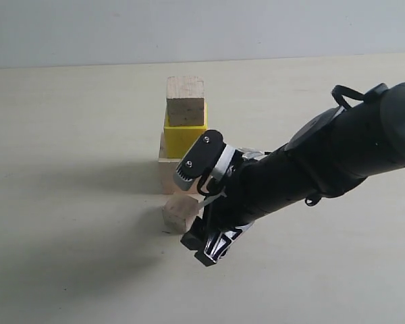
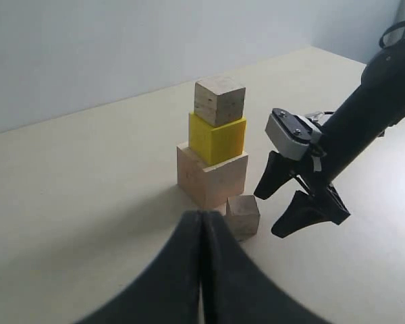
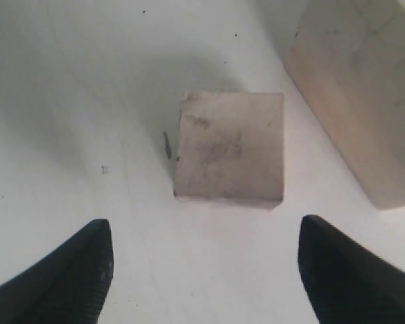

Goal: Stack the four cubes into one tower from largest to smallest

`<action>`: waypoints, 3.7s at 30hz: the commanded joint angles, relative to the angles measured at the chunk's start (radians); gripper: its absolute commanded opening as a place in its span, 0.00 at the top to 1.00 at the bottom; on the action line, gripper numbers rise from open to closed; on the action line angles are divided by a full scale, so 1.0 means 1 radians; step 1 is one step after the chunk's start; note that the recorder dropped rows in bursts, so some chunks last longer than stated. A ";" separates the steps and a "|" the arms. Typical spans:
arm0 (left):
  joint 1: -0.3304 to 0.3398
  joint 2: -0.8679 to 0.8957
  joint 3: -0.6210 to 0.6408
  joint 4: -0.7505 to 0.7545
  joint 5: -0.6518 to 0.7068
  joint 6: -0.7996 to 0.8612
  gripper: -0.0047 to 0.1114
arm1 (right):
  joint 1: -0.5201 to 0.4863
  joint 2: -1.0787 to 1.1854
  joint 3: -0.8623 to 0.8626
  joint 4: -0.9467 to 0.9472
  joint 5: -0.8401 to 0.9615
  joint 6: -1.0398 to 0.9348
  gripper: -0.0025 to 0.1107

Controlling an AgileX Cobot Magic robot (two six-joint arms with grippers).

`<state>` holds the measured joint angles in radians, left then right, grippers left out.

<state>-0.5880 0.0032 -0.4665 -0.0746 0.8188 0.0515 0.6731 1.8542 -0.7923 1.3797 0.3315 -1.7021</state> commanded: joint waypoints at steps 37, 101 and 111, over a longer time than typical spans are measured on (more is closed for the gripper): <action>-0.006 -0.003 0.003 -0.013 -0.011 -0.001 0.96 | 0.002 0.009 -0.027 0.059 0.013 -0.006 0.34; -0.006 -0.003 0.003 -0.013 -0.011 -0.001 0.96 | 0.002 0.054 -0.027 0.155 0.113 0.002 0.35; -0.006 -0.003 0.003 -0.013 -0.011 -0.001 0.96 | 0.002 0.058 -0.027 0.207 0.097 0.002 0.37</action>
<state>-0.5880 0.0032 -0.4659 -0.0764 0.8188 0.0515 0.6731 1.9142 -0.8144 1.5585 0.4358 -1.6964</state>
